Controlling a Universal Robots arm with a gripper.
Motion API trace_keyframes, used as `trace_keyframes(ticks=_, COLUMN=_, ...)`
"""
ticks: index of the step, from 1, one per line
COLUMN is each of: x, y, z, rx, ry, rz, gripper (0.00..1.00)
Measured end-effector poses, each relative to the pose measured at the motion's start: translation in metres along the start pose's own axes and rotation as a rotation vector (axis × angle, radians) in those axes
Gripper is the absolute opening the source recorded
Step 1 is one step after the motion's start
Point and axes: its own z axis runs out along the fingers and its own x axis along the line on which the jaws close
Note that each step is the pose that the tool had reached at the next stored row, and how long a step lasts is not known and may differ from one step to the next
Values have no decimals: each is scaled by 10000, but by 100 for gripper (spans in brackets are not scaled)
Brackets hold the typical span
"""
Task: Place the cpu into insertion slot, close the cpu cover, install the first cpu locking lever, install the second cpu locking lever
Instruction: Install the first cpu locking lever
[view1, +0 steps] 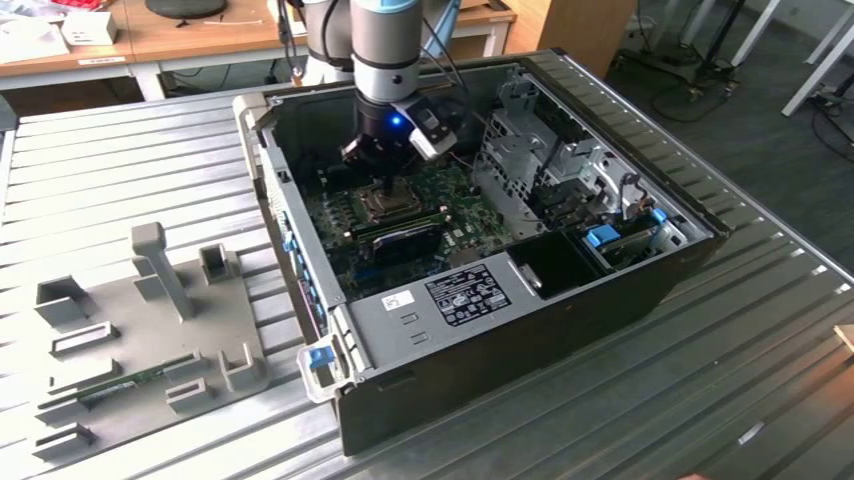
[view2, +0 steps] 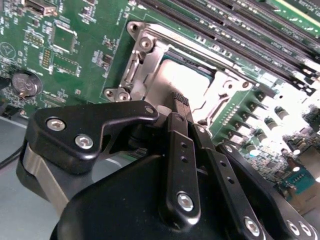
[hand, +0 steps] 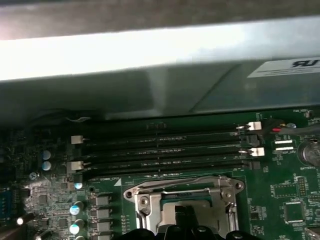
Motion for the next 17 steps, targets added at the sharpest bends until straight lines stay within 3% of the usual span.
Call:
trace_keyframes(ticks=11, x=-21, y=-4, z=-38, rx=70, ry=7, rz=-4, gripper=11)
trace_keyframes(ticks=17, x=-25, y=-55, z=-42, rx=85, ry=5, rz=-12, gripper=11)
